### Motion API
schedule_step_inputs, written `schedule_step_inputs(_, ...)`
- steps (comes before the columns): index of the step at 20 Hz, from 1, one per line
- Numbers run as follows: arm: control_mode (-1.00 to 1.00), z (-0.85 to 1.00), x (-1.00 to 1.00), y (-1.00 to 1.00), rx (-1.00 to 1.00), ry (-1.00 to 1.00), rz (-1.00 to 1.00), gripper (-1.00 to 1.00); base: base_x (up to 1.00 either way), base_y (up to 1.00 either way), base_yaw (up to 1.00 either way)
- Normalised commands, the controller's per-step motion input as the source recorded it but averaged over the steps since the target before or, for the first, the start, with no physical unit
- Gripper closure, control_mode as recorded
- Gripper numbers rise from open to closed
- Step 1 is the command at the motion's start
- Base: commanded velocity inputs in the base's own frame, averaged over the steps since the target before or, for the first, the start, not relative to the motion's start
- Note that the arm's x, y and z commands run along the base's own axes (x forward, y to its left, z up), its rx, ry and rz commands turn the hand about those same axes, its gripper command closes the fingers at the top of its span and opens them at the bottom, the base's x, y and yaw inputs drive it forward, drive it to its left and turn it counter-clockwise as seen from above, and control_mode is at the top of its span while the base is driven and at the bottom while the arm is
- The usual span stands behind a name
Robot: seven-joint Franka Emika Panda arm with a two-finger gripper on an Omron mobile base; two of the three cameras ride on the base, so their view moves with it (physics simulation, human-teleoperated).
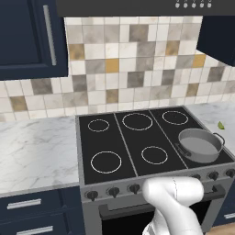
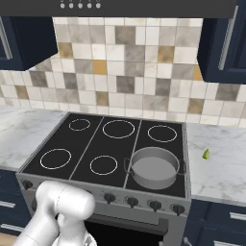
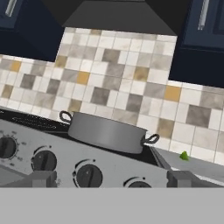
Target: Turn on the burner for the pot on the stove. Wait thirty seconds for the pot to heat up. Then add the lemon wedge to the pot.
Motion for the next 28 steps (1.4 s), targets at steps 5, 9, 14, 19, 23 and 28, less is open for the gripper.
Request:
schedule_step_inputs(5,-1.0,-0.19,0.33,0.0,0.0,-0.01,0.0,-1.0,0.0,0.0,0.0)
schedule_step_inputs(9,-1.0,-0.12,0.37,-0.1,0.0,-0.01,0.0,-1.0,0.0,0.0,0.0)
schedule_step_inputs(14,-1.0,-0.17,0.39,-0.14,0.0,0.0,0.0,-1.0,0.0,0.0,0.0)
schedule_step_inputs(19,-1.0,-0.16,0.41,-0.09,0.0,0.01,0.0,-1.0,0.0,0.0,0.0)
schedule_step_inputs(23,-1.0,-0.2,0.43,-0.01,0.0,0.01,0.0,-1.0,0.0,0.0,0.0)
schedule_step_inputs(28,-1.0,-0.23,0.36,-0.09,0.0,0.03,0.0,-1.0,0.0,0.0,0.0)
